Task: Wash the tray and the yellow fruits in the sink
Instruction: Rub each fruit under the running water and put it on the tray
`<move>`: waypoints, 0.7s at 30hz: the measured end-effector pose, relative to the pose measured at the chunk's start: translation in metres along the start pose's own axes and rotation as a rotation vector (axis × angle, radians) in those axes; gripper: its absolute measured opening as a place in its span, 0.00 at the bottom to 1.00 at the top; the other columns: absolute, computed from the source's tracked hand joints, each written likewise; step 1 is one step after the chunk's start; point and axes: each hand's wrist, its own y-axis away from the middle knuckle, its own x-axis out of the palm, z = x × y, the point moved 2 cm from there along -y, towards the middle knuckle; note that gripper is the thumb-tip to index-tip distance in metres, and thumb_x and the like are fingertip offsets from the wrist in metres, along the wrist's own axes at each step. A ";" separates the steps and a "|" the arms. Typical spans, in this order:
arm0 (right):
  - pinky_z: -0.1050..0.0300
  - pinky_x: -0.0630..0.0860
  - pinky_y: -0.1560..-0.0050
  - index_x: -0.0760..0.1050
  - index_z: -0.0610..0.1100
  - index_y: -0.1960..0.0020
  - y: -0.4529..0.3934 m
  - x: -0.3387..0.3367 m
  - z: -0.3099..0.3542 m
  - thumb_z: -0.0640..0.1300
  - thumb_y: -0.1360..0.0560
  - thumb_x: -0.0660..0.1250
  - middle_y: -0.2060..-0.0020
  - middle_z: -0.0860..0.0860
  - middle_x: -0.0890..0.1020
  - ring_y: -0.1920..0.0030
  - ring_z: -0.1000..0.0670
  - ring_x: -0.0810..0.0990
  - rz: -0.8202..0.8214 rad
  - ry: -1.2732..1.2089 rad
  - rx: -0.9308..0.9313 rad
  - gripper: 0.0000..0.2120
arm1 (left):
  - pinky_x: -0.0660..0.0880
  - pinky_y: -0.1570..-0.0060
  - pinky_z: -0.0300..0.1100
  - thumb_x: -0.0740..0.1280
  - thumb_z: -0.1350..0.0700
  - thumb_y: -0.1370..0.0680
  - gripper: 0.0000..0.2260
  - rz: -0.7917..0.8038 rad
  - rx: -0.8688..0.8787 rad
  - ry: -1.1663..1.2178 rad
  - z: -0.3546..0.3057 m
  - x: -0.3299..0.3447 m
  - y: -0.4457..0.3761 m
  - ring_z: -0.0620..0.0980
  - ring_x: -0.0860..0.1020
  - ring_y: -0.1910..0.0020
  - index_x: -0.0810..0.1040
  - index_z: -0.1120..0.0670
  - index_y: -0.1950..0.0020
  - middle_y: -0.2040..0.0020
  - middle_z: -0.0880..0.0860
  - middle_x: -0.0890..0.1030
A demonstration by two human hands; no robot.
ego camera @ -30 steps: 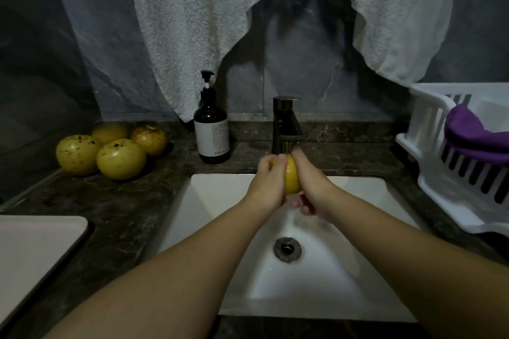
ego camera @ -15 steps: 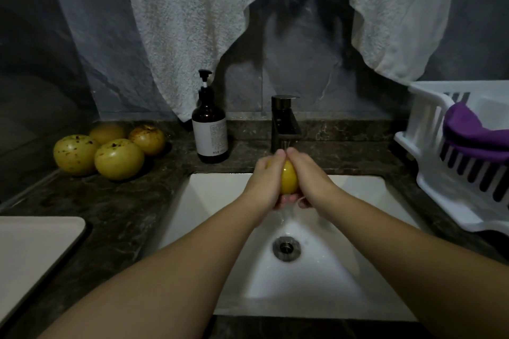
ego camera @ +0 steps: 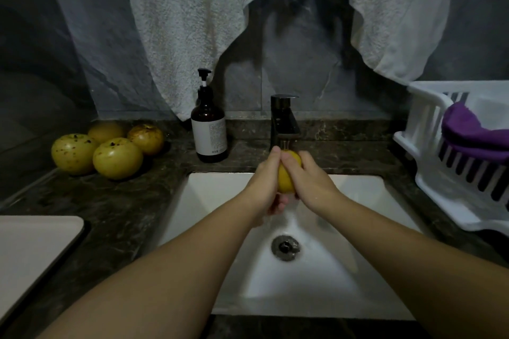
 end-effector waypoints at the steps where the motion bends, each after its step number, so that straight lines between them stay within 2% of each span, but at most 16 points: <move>1: 0.53 0.74 0.59 0.71 0.55 0.41 0.000 -0.001 -0.001 0.71 0.21 0.54 0.50 0.47 0.80 0.55 0.48 0.80 0.019 -0.013 -0.008 0.22 | 0.71 0.71 0.38 0.55 0.29 0.19 0.23 0.006 0.017 -0.019 0.000 -0.001 -0.001 0.47 0.76 0.72 0.73 0.44 0.37 0.68 0.51 0.80; 3: 0.56 0.71 0.66 0.71 0.56 0.40 -0.001 0.001 -0.001 0.73 0.22 0.52 0.54 0.46 0.80 0.62 0.48 0.79 0.094 -0.130 0.147 0.24 | 0.74 0.67 0.41 0.59 0.32 0.19 0.18 -0.056 0.096 -0.092 0.000 -0.004 -0.005 0.49 0.81 0.62 0.71 0.42 0.36 0.55 0.51 0.83; 5: 0.59 0.68 0.71 0.72 0.56 0.39 -0.002 0.003 0.000 0.74 0.23 0.51 0.57 0.45 0.79 0.66 0.48 0.78 0.125 -0.237 0.270 0.27 | 0.77 0.62 0.44 0.61 0.35 0.19 0.17 -0.089 0.122 -0.141 0.001 -0.004 -0.006 0.52 0.82 0.55 0.70 0.42 0.35 0.45 0.54 0.81; 6: 0.59 0.69 0.70 0.72 0.56 0.40 -0.003 0.004 0.000 0.73 0.23 0.52 0.55 0.45 0.80 0.64 0.48 0.79 0.114 -0.215 0.234 0.26 | 0.77 0.62 0.45 0.61 0.35 0.19 0.18 -0.075 0.098 -0.126 0.002 -0.003 -0.006 0.52 0.82 0.56 0.70 0.42 0.35 0.46 0.54 0.81; 8: 0.56 0.72 0.64 0.72 0.57 0.41 -0.004 0.003 -0.003 0.70 0.21 0.55 0.51 0.48 0.80 0.54 0.47 0.81 0.053 -0.087 0.049 0.20 | 0.77 0.66 0.43 0.58 0.31 0.20 0.23 -0.018 -0.013 -0.024 0.003 -0.001 -0.002 0.50 0.80 0.66 0.71 0.44 0.34 0.54 0.55 0.81; 10: 0.55 0.75 0.60 0.72 0.58 0.40 -0.003 0.002 -0.006 0.69 0.20 0.57 0.50 0.51 0.79 0.51 0.48 0.80 0.034 -0.009 -0.079 0.18 | 0.74 0.69 0.41 0.55 0.30 0.19 0.25 0.000 -0.058 0.022 0.002 -0.002 -0.001 0.48 0.78 0.71 0.73 0.46 0.34 0.60 0.55 0.79; 11: 0.57 0.75 0.63 0.71 0.59 0.40 -0.003 0.002 -0.006 0.69 0.20 0.56 0.50 0.51 0.79 0.53 0.49 0.81 0.048 -0.021 -0.058 0.18 | 0.75 0.69 0.41 0.56 0.31 0.18 0.23 -0.011 -0.028 0.007 0.002 -0.003 -0.003 0.48 0.78 0.70 0.73 0.46 0.34 0.59 0.55 0.80; 13: 0.60 0.72 0.71 0.71 0.58 0.41 -0.003 0.005 -0.003 0.71 0.21 0.53 0.52 0.48 0.81 0.58 0.48 0.83 0.077 -0.152 0.128 0.21 | 0.77 0.67 0.42 0.58 0.35 0.17 0.19 -0.057 0.082 -0.080 0.002 -0.002 -0.005 0.52 0.83 0.62 0.71 0.44 0.32 0.49 0.56 0.81; 15: 0.61 0.71 0.71 0.72 0.56 0.40 -0.005 0.007 0.000 0.72 0.22 0.51 0.52 0.45 0.81 0.59 0.47 0.83 0.073 -0.194 0.204 0.24 | 0.78 0.64 0.44 0.58 0.36 0.16 0.18 -0.068 0.104 -0.089 0.001 0.001 -0.005 0.54 0.83 0.55 0.69 0.44 0.30 0.43 0.56 0.80; 17: 0.60 0.72 0.69 0.73 0.55 0.40 -0.005 0.006 -0.002 0.70 0.21 0.54 0.49 0.47 0.80 0.54 0.48 0.81 0.011 -0.060 0.054 0.22 | 0.77 0.67 0.43 0.55 0.33 0.17 0.22 -0.021 -0.013 0.009 0.002 0.004 -0.001 0.51 0.82 0.63 0.71 0.46 0.31 0.51 0.56 0.81; 19: 0.56 0.72 0.62 0.72 0.55 0.36 -0.004 0.002 -0.005 0.68 0.20 0.56 0.45 0.50 0.78 0.49 0.50 0.79 -0.022 0.073 -0.115 0.22 | 0.72 0.71 0.40 0.53 0.30 0.18 0.28 0.009 -0.100 0.066 0.002 0.002 0.002 0.48 0.76 0.72 0.74 0.49 0.33 0.63 0.55 0.77; 20: 0.56 0.71 0.60 0.71 0.55 0.35 -0.005 0.001 -0.006 0.68 0.20 0.56 0.44 0.50 0.77 0.48 0.50 0.79 -0.003 0.067 -0.127 0.22 | 0.72 0.71 0.40 0.53 0.30 0.18 0.28 0.009 -0.085 0.056 0.002 0.001 0.001 0.47 0.75 0.72 0.74 0.51 0.33 0.64 0.55 0.77; 21: 0.56 0.71 0.61 0.71 0.56 0.35 -0.006 0.002 -0.006 0.68 0.19 0.55 0.44 0.49 0.78 0.49 0.50 0.79 0.030 0.001 -0.072 0.21 | 0.73 0.70 0.41 0.54 0.31 0.17 0.26 -0.008 -0.031 0.022 0.002 0.001 -0.001 0.48 0.76 0.70 0.73 0.50 0.33 0.61 0.55 0.78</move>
